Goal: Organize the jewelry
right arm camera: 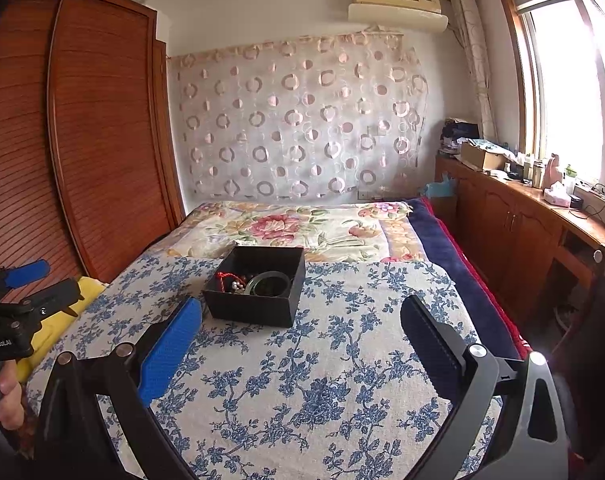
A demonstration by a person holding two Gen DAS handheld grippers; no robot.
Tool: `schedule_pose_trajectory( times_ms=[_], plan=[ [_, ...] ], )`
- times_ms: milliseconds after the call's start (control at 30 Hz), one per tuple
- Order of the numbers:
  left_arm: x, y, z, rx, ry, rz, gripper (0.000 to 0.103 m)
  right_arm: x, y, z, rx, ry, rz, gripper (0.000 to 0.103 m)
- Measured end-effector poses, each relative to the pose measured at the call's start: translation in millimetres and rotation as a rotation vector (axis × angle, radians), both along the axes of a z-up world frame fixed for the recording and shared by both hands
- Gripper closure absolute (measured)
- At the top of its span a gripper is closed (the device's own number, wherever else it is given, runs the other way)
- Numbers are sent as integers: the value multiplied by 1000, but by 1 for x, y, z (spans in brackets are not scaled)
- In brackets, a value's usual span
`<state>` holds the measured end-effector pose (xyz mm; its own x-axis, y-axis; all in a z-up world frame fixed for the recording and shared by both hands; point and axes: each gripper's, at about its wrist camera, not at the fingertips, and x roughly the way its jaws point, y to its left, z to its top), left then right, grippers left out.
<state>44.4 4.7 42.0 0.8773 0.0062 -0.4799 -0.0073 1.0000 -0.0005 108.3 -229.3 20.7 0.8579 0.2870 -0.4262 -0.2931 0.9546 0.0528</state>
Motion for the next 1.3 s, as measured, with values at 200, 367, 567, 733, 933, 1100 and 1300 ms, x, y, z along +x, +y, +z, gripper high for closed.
schedule_pose_trajectory(
  times_ms=[200, 367, 567, 733, 933, 1100, 1300],
  plan=[
    [0, 0, -1, -2, 3, -2, 8, -2, 3, -3, -1, 2, 11, 3],
    [0, 0, -2, -2, 3, -5, 8, -2, 4, -4, 0, 3, 12, 3],
    [0, -2, -3, -2, 5, -6, 8, -2, 4, -4, 2, 2, 12, 3],
    [0, -2, -3, -4, 5, -6, 8, -2, 3, -4, 2, 3, 13, 3],
    [0, -2, -3, -3, 6, -7, 8, -3, 3, -4, 3, 4, 13, 3],
    [-1, -3, -4, -3, 6, -7, 8, -2, 3, -4, 3, 6, 14, 3],
    [-1, -3, -4, -3, 4, -9, 8, -3, 3, -5, 4, 5, 14, 3]
  ],
)
